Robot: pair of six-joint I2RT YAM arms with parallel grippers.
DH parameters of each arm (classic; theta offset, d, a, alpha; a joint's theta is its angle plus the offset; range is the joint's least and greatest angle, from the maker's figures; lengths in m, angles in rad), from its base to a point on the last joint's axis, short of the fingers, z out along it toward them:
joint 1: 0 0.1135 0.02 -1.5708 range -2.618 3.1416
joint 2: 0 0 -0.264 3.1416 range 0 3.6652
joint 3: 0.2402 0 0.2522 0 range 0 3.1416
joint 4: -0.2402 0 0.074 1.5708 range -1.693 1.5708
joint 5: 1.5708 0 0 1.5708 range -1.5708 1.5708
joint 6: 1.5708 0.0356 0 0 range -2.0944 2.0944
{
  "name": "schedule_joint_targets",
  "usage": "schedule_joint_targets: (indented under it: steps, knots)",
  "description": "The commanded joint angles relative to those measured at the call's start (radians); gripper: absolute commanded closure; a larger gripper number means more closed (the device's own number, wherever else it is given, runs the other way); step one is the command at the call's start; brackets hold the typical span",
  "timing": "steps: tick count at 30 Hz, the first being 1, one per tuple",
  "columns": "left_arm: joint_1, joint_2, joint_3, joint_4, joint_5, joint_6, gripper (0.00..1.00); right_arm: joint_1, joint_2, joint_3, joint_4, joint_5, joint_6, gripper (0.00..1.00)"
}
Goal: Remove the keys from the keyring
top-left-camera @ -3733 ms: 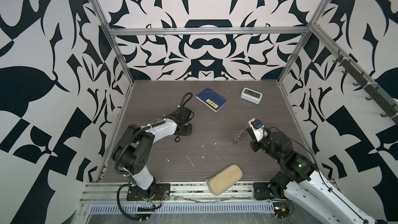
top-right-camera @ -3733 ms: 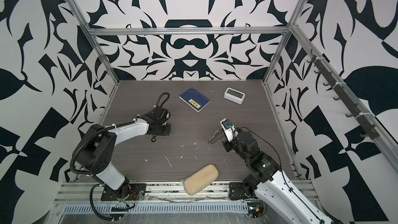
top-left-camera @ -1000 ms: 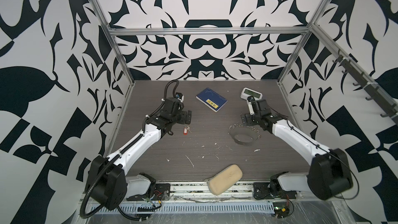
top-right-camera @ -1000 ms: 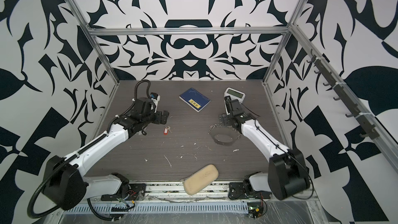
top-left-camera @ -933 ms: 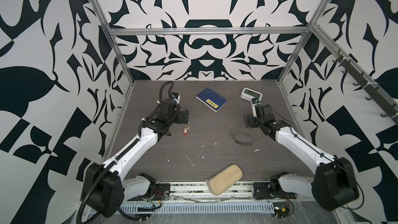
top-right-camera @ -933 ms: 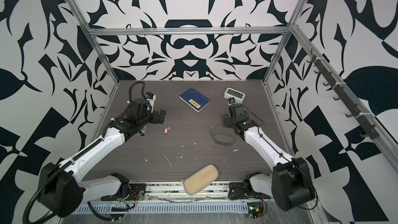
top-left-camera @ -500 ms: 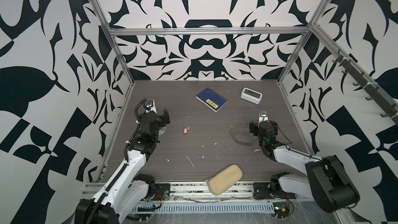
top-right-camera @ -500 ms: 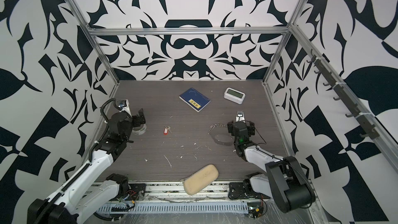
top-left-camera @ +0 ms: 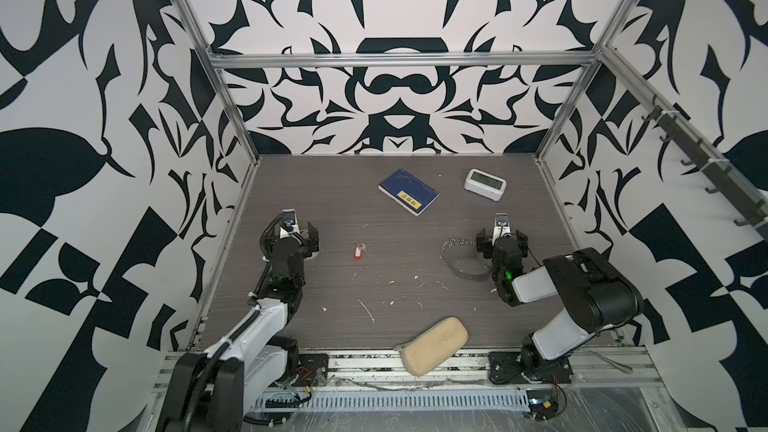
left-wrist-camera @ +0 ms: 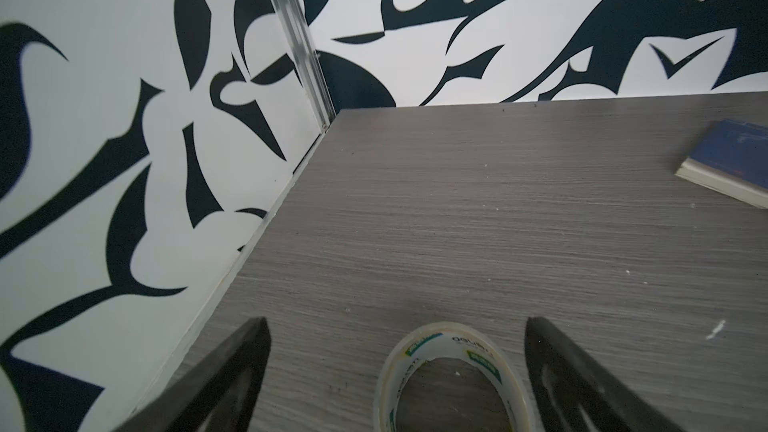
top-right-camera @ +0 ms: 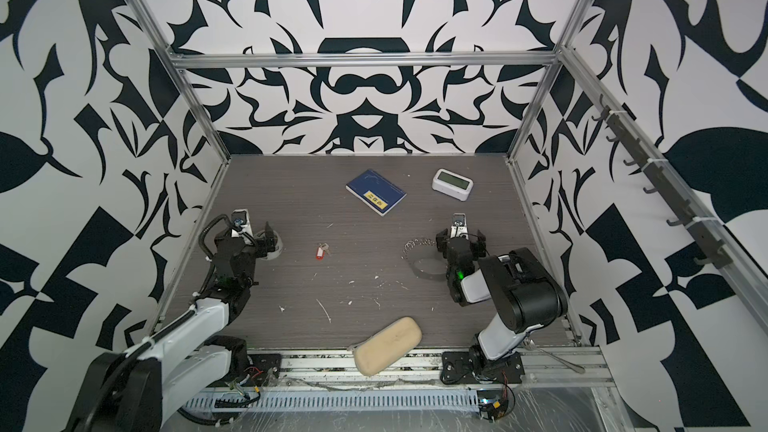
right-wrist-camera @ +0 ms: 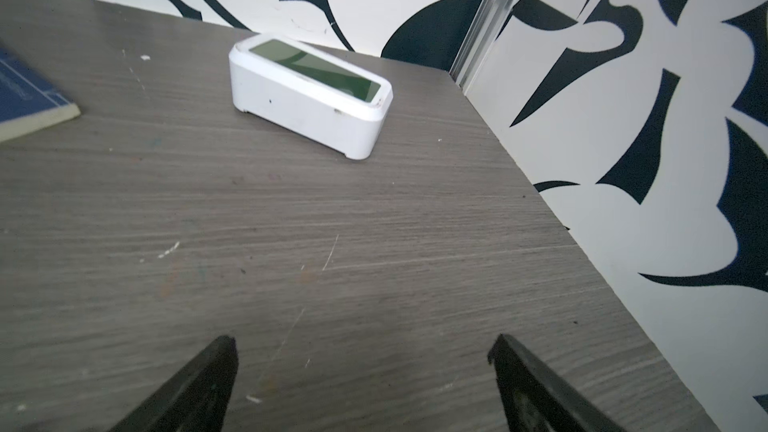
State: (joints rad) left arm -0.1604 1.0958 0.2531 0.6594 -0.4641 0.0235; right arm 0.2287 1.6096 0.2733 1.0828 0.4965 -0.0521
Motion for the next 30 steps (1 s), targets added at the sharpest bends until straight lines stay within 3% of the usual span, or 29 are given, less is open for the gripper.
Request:
schedule_joint_targets:
  steps: [1, 8, 10, 15, 18, 30]
  knots:
    - [0.019, 0.145, -0.021, 0.261, 0.021, -0.05, 0.01, -0.006, -0.014, 0.024, 0.022, 0.022, 0.013, 0.0]
    - [0.071, 0.517, -0.042, 0.673, 0.009, -0.042, 0.01, -0.007, -0.019, 0.026, 0.011, 0.022, 0.016, 0.01]
    - [0.07, 0.561, -0.049, 0.745, 0.01, -0.02, 0.01, -0.008, -0.019, 0.027, 0.011, 0.022, 0.015, 0.01]
    - [0.074, 0.512, 0.026, 0.535, -0.008, -0.04, 0.01, -0.008, -0.018, 0.026, 0.011, 0.022, 0.016, 0.01]
    - [0.123, 0.471, 0.09, 0.334, 0.044, -0.1, 0.01, -0.008, -0.019, 0.027, 0.012, 0.023, 0.016, 0.01]
    - [0.148, 0.479, 0.094, 0.347, 0.072, -0.116, 0.01, -0.019, -0.02, 0.034, -0.009, 0.013, 0.025, 0.01]
